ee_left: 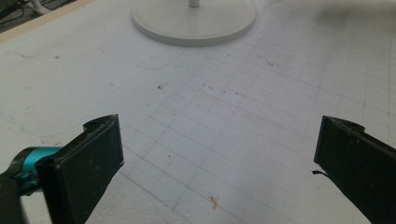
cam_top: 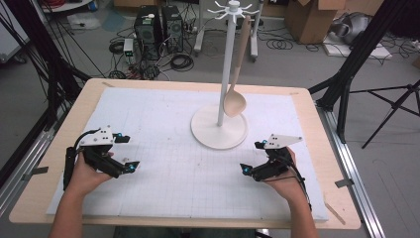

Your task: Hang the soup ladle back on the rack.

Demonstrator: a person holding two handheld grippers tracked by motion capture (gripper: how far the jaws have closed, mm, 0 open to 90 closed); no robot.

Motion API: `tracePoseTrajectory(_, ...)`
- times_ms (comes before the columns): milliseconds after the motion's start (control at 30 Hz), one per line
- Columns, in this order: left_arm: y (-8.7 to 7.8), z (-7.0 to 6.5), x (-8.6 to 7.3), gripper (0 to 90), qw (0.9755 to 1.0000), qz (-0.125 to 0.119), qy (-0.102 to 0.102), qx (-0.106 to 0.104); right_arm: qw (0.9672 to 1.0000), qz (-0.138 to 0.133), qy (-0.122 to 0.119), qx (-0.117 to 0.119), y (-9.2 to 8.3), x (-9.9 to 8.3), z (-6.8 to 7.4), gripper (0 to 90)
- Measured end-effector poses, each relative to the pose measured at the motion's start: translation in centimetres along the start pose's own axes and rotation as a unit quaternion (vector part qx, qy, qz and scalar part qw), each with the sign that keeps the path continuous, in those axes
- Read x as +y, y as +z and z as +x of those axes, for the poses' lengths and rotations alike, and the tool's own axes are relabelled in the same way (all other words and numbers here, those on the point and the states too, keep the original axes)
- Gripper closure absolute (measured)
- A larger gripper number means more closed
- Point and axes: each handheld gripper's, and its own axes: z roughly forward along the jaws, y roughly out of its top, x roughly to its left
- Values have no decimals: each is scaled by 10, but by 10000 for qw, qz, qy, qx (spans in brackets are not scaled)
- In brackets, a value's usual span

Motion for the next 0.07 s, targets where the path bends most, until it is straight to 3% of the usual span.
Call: tracePoseTrajectory(67, 0, 0, 0, 17, 10000, 1, -3, 8, 10000, 12, -16, 8, 1, 0, 0, 3)
